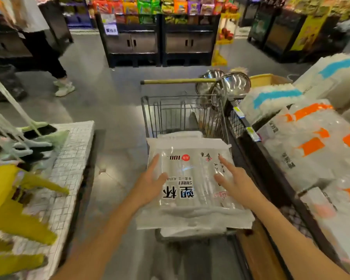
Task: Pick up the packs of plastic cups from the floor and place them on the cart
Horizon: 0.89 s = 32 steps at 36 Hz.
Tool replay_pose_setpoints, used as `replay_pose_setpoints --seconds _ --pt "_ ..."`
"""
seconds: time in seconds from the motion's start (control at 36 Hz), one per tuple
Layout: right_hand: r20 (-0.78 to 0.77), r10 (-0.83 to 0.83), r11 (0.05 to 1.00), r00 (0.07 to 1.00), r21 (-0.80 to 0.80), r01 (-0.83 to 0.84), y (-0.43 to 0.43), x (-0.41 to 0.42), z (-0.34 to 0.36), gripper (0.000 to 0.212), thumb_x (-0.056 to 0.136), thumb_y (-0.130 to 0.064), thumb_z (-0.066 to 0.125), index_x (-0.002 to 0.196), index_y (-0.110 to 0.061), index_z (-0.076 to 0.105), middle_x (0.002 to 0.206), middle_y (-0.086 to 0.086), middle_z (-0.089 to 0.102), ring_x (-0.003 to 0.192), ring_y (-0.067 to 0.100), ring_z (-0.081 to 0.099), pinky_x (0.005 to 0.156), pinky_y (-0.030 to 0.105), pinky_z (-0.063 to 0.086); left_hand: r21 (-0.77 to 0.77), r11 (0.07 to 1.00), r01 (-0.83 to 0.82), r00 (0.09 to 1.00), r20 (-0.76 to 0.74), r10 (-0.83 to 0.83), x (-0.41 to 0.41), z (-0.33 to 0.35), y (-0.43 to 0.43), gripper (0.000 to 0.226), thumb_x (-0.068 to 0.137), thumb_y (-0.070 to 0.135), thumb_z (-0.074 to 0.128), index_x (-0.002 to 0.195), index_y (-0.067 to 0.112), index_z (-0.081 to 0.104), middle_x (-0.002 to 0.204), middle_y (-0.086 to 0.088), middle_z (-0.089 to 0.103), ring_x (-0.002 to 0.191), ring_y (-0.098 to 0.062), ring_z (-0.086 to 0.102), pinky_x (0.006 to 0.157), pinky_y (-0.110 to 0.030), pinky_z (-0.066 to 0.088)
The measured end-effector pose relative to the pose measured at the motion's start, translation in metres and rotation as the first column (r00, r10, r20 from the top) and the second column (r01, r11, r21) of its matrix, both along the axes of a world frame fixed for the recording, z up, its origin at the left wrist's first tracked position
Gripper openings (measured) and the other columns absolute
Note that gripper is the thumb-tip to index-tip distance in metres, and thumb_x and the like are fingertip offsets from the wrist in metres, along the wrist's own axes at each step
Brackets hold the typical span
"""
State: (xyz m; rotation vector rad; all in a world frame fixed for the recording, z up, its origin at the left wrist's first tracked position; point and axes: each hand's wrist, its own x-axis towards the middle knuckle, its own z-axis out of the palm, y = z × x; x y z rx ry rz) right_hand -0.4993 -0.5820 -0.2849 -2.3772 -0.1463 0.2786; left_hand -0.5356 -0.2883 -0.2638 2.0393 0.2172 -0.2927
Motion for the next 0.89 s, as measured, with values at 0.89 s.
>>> replay_pose_setpoints --seconds 0.89 --pt "-0.304 -0.01 0.993 0.953 -0.115 -0.026 -0.013 0.05 -0.166 0.067 0.089 -0.075 0.039 0.14 -0.073 -0.005 0.167 0.004 -0.004 0.149 0.029 0.027 0.11 0.045 0.041 0.136 0.987 -0.086 0.954 -0.273 0.121 0.056 -0.17 -0.047 0.062 0.103 0.034 0.04 0.152 0.051 0.006 0.145 0.005 0.025 0.099 0.005 0.041 0.104 -0.036 0.035"
